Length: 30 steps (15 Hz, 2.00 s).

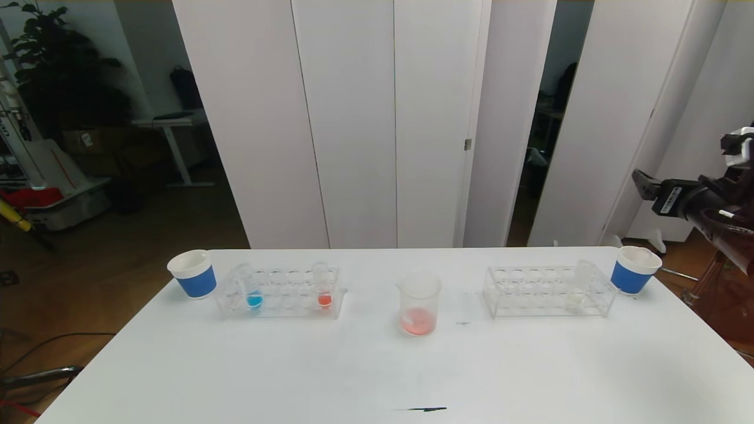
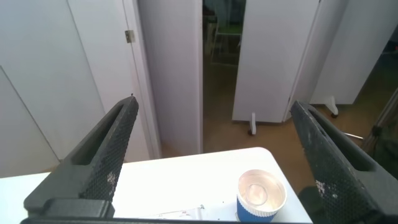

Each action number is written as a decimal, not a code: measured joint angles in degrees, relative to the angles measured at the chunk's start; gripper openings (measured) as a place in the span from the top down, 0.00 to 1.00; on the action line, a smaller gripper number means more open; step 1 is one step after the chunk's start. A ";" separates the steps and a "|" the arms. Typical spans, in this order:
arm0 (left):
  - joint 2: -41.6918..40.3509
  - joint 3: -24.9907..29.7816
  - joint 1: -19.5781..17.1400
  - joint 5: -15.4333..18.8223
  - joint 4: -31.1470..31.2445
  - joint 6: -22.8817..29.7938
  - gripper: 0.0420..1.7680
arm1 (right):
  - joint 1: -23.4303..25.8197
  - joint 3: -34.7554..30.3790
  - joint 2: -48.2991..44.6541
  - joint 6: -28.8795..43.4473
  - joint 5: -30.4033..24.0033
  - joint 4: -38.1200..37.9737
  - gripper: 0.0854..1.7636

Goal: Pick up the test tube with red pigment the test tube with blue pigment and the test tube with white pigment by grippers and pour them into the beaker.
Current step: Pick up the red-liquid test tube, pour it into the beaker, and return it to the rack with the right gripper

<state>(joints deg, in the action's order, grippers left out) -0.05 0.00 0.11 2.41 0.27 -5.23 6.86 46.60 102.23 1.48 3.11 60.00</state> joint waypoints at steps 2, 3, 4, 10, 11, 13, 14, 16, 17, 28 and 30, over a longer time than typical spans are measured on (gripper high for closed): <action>0.00 0.00 0.00 0.01 0.00 0.00 0.01 | -1.06 -4.44 -6.84 -0.05 -1.18 -1.46 0.01; 0.00 0.00 0.00 0.00 -0.02 0.00 0.01 | -1.49 -6.86 -11.03 -0.11 -1.62 -2.65 0.01; 0.00 0.00 0.00 0.00 0.00 0.00 0.01 | -1.77 -9.16 -15.43 -0.13 -1.96 -3.97 0.01; 0.00 0.00 0.00 -0.02 -0.02 0.02 0.01 | -2.33 -19.27 -43.19 -1.63 -3.41 -17.03 0.01; 0.00 0.00 0.00 -0.02 -0.02 0.02 0.01 | -2.55 -20.26 -48.07 -2.13 -3.55 -20.37 0.01; 0.00 0.00 0.00 0.00 0.00 0.00 0.01 | -3.10 -21.66 -57.97 -2.63 -3.57 -28.26 0.01; 0.00 0.00 0.00 0.00 -0.02 0.02 0.01 | -3.29 -22.19 -62.57 -2.71 -3.52 -32.24 0.01; 0.00 0.00 0.00 0.00 0.00 0.02 0.01 | -3.75 -23.63 -71.53 -2.74 -3.33 -39.63 0.01; 0.00 0.00 0.00 -0.02 0.00 0.02 0.01 | -4.06 -25.08 -76.02 -2.71 -3.27 -42.78 0.01; 0.00 0.00 0.00 0.00 -0.02 0.02 0.01 | -6.60 -38.21 -100.76 -0.35 -1.84 -62.53 0.01; 0.00 0.00 0.00 -0.02 0.00 0.02 0.01 | -6.60 -40.74 -101.79 -0.40 -2.07 -62.09 0.01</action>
<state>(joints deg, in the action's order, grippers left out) -0.05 0.00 0.11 2.39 0.27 -5.21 0.27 5.86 0.44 1.07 1.04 -2.08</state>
